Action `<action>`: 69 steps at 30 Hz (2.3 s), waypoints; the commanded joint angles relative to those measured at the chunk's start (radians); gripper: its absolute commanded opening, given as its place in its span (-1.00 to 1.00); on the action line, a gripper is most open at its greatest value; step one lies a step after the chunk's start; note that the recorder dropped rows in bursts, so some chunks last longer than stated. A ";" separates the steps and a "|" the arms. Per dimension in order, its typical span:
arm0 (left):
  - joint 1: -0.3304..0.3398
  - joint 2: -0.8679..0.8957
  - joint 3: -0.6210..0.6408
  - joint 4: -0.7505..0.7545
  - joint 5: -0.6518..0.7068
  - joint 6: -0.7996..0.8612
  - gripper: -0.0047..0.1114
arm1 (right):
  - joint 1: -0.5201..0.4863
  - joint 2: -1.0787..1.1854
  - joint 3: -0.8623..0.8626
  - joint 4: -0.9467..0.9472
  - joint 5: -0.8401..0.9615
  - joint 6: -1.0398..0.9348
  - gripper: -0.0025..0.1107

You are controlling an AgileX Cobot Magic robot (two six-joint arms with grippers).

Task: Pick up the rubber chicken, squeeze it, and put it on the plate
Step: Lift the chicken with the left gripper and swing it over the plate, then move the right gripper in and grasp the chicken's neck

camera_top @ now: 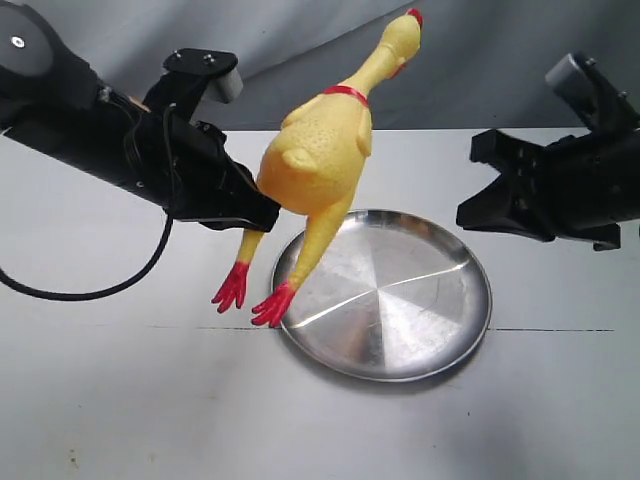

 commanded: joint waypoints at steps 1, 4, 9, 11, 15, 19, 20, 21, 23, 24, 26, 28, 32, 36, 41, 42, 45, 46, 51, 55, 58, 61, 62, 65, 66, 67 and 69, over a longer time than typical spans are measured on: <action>-0.006 0.041 -0.049 -0.087 0.026 0.095 -0.92 | -0.158 0.078 0.002 0.329 0.200 -0.269 -0.96; -0.006 0.064 -0.076 -0.139 0.031 0.151 -0.92 | -0.211 0.151 0.002 0.480 0.334 -0.403 -0.96; -0.006 0.098 -0.125 -0.175 0.097 0.206 -0.92 | -0.204 0.243 0.002 0.650 0.443 -0.507 -0.96; -0.006 0.109 -0.134 -0.175 0.105 0.206 -0.92 | -0.204 0.271 0.002 0.686 0.473 -0.523 -0.95; -0.006 0.109 -0.134 -0.173 0.102 0.209 -0.92 | -0.206 0.296 0.002 0.733 0.473 -0.538 -0.59; -0.006 0.109 -0.134 -0.173 0.104 0.210 -0.92 | -0.205 0.310 0.002 0.757 0.469 -0.537 0.18; -0.006 0.109 -0.134 -0.173 0.104 0.210 -0.92 | -0.205 0.312 0.002 0.760 0.465 -0.523 0.42; -0.006 0.109 -0.134 -0.173 0.104 0.216 -0.92 | -0.205 0.312 0.002 0.764 0.465 -0.512 0.64; -0.006 0.109 -0.134 -0.173 0.104 0.226 -0.92 | -0.205 0.316 0.002 0.766 0.465 -0.489 0.90; -0.006 0.109 -0.134 -0.180 0.104 0.228 -0.92 | -0.203 0.316 0.002 0.766 0.465 -0.473 0.90; -0.006 0.109 -0.134 -0.195 0.104 0.238 -0.92 | -0.203 0.316 0.002 0.767 0.481 -0.471 0.90; -0.006 0.109 -0.134 -0.215 0.108 0.259 -0.92 | -0.203 0.316 0.002 0.767 0.501 -0.479 0.90; -0.006 0.127 -0.134 -0.296 0.141 0.336 -0.92 | -0.196 0.316 -0.014 0.767 0.504 -0.536 0.90; -0.006 0.168 -0.134 -0.321 0.157 0.357 -0.92 | -0.143 0.316 -0.079 0.767 0.504 -0.557 0.90; -0.006 0.191 -0.134 -0.321 0.157 0.373 -0.92 | -0.101 0.318 -0.158 0.750 0.471 -0.556 0.90; -0.006 0.192 -0.134 -0.321 0.157 0.387 -0.92 | -0.094 0.318 -0.163 0.750 0.450 -0.552 0.90; -0.006 0.197 -0.141 -0.327 0.153 0.395 -0.92 | -0.077 0.320 -0.165 0.719 0.393 -0.537 0.90; -0.006 0.206 -0.160 -0.327 0.157 0.395 -0.92 | -0.075 0.327 -0.165 0.712 0.388 -0.534 0.90; -0.006 0.221 -0.228 -0.327 0.181 0.390 -0.92 | -0.075 0.344 -0.165 0.714 0.383 -0.532 0.90; -0.006 0.239 -0.241 -0.327 0.197 0.390 -0.92 | -0.075 0.356 -0.165 0.723 0.384 -0.532 0.90; -0.006 0.253 -0.243 -0.327 0.208 0.383 -0.92 | -0.069 0.383 -0.165 0.730 0.388 -0.532 0.90; -0.006 0.260 -0.243 -0.336 0.208 0.383 -0.92 | -0.052 0.400 -0.165 0.740 0.396 -0.532 0.89; -0.006 0.265 -0.243 -0.340 0.208 0.383 -0.92 | -0.044 0.400 -0.165 0.736 0.391 -0.532 0.86; -0.006 0.269 -0.243 -0.342 0.208 0.383 -0.92 | -0.044 0.400 -0.165 0.732 0.391 -0.530 0.19; -0.006 0.269 -0.243 -0.342 0.210 0.383 -0.92 | -0.044 0.400 -0.165 0.732 0.397 -0.530 -0.15; -0.006 0.269 -0.243 -0.342 0.213 0.383 -0.92 | -0.044 0.400 -0.165 0.732 0.401 -0.532 -0.45; -0.006 0.269 -0.243 -0.342 0.225 0.383 -0.92 | -0.044 0.400 -0.165 0.732 0.412 -0.561 -0.94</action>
